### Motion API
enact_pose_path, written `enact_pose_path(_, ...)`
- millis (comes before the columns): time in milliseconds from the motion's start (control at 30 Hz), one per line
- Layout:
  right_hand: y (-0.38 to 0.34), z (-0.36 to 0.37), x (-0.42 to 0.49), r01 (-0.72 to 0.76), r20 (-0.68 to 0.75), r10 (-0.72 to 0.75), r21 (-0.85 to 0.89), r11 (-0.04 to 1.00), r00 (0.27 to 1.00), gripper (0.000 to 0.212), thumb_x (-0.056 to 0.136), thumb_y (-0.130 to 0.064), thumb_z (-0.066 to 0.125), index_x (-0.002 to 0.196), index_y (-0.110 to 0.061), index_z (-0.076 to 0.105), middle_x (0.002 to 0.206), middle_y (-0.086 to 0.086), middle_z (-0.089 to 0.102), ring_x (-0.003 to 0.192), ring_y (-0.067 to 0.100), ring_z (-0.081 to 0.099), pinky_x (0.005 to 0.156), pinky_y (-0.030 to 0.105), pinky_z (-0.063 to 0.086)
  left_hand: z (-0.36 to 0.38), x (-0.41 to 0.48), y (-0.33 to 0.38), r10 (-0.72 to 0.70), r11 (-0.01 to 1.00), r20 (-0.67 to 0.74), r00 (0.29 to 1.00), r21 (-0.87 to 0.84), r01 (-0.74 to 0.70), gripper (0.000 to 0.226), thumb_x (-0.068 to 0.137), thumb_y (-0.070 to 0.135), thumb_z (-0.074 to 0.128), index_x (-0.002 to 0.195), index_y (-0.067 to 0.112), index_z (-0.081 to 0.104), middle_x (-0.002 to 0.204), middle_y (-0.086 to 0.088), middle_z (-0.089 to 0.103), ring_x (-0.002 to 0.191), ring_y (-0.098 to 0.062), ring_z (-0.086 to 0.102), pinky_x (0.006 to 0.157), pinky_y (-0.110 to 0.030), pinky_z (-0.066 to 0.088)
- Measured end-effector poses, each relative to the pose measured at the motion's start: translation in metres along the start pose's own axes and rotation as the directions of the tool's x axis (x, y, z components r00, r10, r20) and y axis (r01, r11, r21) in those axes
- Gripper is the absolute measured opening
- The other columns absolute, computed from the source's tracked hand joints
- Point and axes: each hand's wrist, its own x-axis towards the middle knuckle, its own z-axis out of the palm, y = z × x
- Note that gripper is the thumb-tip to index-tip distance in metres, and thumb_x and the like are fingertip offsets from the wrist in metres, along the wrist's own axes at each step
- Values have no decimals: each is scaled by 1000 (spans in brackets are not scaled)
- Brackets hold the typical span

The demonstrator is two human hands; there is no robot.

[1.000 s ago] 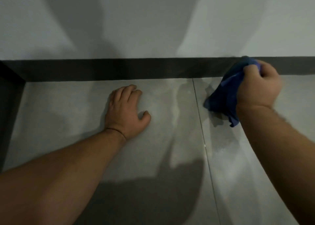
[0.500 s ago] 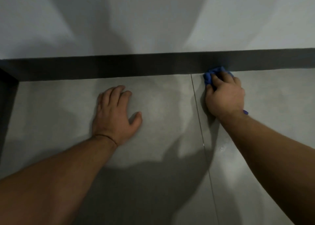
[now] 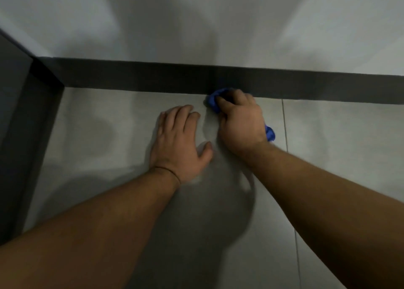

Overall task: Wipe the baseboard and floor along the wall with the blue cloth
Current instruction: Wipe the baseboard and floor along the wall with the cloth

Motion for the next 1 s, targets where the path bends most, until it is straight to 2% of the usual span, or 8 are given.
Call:
enact_pose_path(133, -33, 11, 17, 147, 47, -145, -34, 989, 988, 41, 101, -26, 54, 141, -22, 59, 139, 7, 54, 124, 29, 48, 104, 41, 43, 3, -1, 1, -69, 997, -5, 998, -27, 69, 85, 85, 63, 52, 151, 11, 38, 160, -12, 37, 149, -30, 31, 126, -50, 20)
enact_pose_path(267, -22, 7, 15, 190, 89, -179, -130, 973, 980, 47, 99, -24, 55, 146, -23, 54, 142, 8, 50, 125, 31, 46, 104, 44, 45, 3, -1, 0, -80, 996, -6, 997, -30, 80, 83, 83, 59, 47, 151, 12, 39, 159, -12, 37, 149, -29, 30, 126, -50, 21)
enact_pose_path(400, 0, 6, -1, -44, -100, 43, -6, 999, 994, 41, 98, -15, 55, 139, -15, 61, 138, 12, 57, 124, 33, 49, 107, 39, 40, 1, -1, 1, -73, 997, -15, 997, -22, 73, 78, 83, 58, 46, 146, 13, 43, 156, -11, 40, 146, -29, 33, 124, -51, 25)
enact_pose_path(500, 15, 2, -5, -242, -168, 277, 202, 949, 946, 34, 104, -19, 53, 135, -14, 65, 133, 11, 58, 119, 12, 43, 106, 14, 29, 1, 0, 2, -80, 997, -11, 997, -17, 80, 78, 83, 58, 44, 147, 15, 42, 156, -10, 39, 146, -28, 33, 124, -51, 25)
enact_pose_path(600, 4, -3, -5, -8, -135, 26, 132, 991, 990, 35, 103, -24, 55, 135, -14, 66, 132, 9, 59, 118, 20, 48, 108, 28, 38, 1, 0, 2, -71, 997, 1, 997, -12, 71, 79, 84, 59, 45, 148, 14, 41, 157, -10, 38, 147, -29, 32, 124, -51, 25)
enact_pose_path(700, -7, -1, 8, 297, 1, -297, -59, 953, 955, 39, 100, -24, 58, 137, -16, 65, 136, 14, 61, 122, 35, 54, 104, 40, 41, 0, 0, 0, -56, 998, 11, 998, -11, 56, 81, 83, 58, 45, 149, 12, 41, 157, -12, 39, 146, -30, 33, 124, -50, 25)
enact_pose_path(800, 3, -5, 16, 190, 44, -190, 3, 982, 981, 40, 99, -24, 58, 139, -22, 63, 138, 7, 60, 124, 31, 53, 105, 36, 42, -1, -1, 0, -51, 999, 17, 999, -17, 52, 81, 82, 57, 46, 149, 11, 42, 157, -13, 39, 146, -31, 33, 124, -51, 25)
enact_pose_path(1000, 82, -33, -17, 56, -132, -58, -23, 998, 989, 33, 94, -16, 60, 125, -13, 73, 132, 8, 67, 112, 36, 60, 102, 42, 47, -2, -2, 0, -41, 997, 7, 999, -61, 41, 79, 82, 55, 44, 146, 9, 45, 155, -14, 41, 144, -33, 35, 122, -53, 28)
